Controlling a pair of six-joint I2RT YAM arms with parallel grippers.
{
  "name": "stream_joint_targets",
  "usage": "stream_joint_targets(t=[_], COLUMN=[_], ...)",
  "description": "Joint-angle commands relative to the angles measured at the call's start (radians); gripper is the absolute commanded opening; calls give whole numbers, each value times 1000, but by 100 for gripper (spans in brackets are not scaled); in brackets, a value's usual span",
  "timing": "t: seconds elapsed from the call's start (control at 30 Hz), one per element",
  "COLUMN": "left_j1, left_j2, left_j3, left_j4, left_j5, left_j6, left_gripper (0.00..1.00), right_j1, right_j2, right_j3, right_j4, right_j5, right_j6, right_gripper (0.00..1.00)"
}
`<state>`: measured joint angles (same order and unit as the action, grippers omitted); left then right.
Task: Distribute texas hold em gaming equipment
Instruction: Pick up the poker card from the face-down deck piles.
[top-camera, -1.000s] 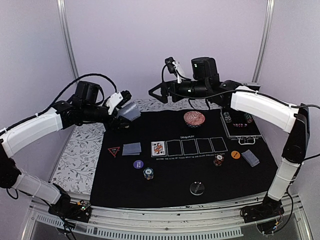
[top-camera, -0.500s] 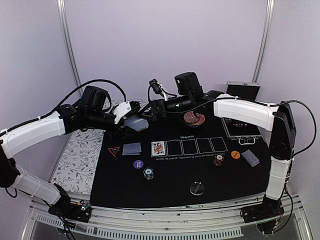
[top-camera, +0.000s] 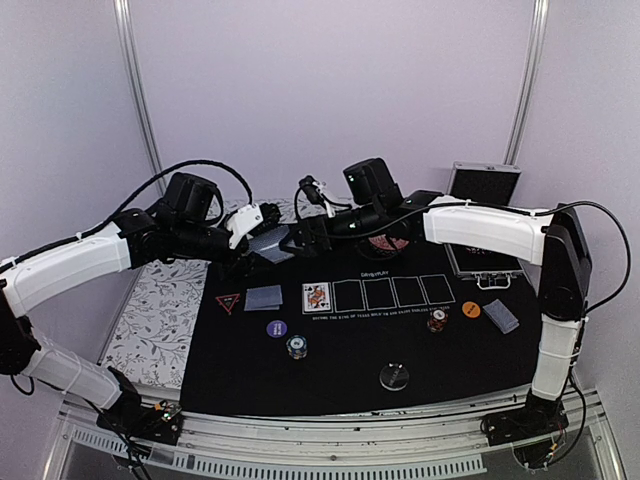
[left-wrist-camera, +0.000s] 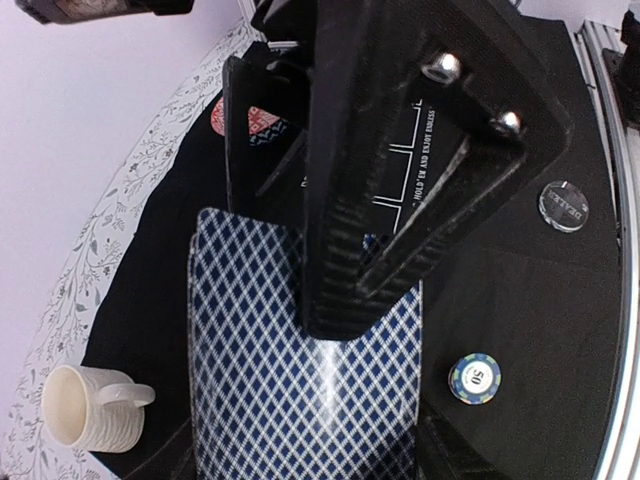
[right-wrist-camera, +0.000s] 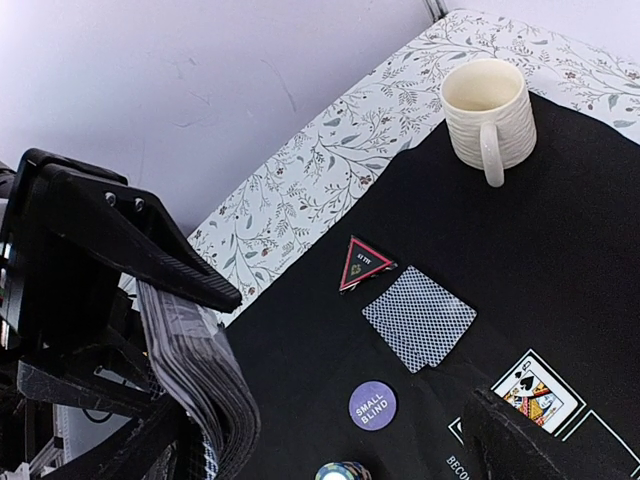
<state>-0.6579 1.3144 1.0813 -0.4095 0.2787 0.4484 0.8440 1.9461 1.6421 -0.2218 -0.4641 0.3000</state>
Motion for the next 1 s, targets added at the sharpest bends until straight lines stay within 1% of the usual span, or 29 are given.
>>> stream_joint_targets(t=[0.0,0.07,0.17,0.3,0.43,0.5,0.6,0.7,0.87,0.97], left_j1=[-8,-10,-9,-10,-10,-10,-11,-12,-12,-12], left_j2=[-23,-24,-21,-18,-20,-19,-20,-20,-20,-20], left_j3=[17,19,17,19,20,19,19,15,12,10], left_j4=[23,29,31,32,35,37,37,38,37,40], left_j5=[19,34,29,12,28,23,19,10,1,0], left_j6=[-14,-16,-17,-22,-28,-28,-28,-23,-18,-19], left_gripper=[54,53,53,51,51,51,51,51,51,51], right_j1=[-1,-2,-1,-1,8,10,10,9,8,6], right_j2=[-38,-43,-62,-72,-46,-42,-63,-78,-79,-92], right_j3=[-9,-18,-34,-20,-14,-6,-4,-2,15,15], right_j4=[-53,-59,-58,-47,22,21,6,-11,-72,-106], right_j5=[54,54,48,-13,-144,-135,-69,-50,0,40], right_j6=[-14,-18,-21,-13,18,38,35,25,18,18], right_gripper=[93,90,82,71,73,72,66,58,34,17])
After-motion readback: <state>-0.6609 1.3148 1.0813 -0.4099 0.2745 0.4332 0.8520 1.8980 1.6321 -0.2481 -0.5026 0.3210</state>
